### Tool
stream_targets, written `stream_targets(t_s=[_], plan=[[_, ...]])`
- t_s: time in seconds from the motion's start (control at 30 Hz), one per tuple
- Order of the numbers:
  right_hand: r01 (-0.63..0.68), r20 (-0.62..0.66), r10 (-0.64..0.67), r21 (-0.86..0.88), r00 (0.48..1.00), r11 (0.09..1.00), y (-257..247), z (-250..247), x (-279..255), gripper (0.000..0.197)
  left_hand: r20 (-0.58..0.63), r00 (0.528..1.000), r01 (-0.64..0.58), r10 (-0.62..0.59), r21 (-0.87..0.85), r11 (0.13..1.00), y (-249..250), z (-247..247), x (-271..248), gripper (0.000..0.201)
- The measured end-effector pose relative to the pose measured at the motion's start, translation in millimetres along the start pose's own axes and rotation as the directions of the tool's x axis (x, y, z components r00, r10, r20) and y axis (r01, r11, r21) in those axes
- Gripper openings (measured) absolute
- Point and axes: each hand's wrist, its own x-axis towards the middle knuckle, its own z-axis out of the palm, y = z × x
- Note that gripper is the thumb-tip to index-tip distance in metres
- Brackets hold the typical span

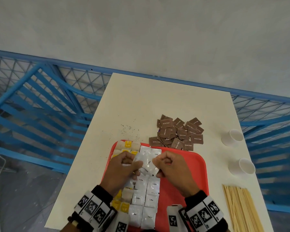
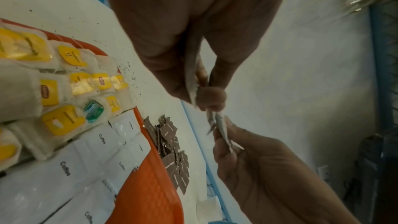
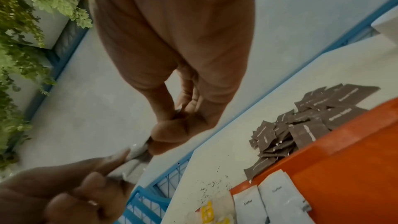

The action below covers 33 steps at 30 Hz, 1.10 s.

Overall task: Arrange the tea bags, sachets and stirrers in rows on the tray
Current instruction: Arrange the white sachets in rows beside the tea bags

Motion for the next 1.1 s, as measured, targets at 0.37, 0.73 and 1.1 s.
stream_targets(t_s=[0.37,0.73,1.1], plan=[[0.063,0.111,-0.049,-0.132,0.993,0.989,14,-5,-3,0.023,0.123,0.988,-0.124,0.094,0.259,0.958,7,-14,8,0.019],[-0.224,0.196,0.29,-0.302,0.937,0.927,96,44,5,0.01,-0.098,0.993,0.081,-0.065,0.172,0.982,-37,-62,-4,0.024],[-0.207,0.051,0.245,-0.388,0.968,0.898,113,54,6,0.037,-0.071,0.993,0.106,-0.096,0.161,0.981,-43,-64,-6,0.019]])
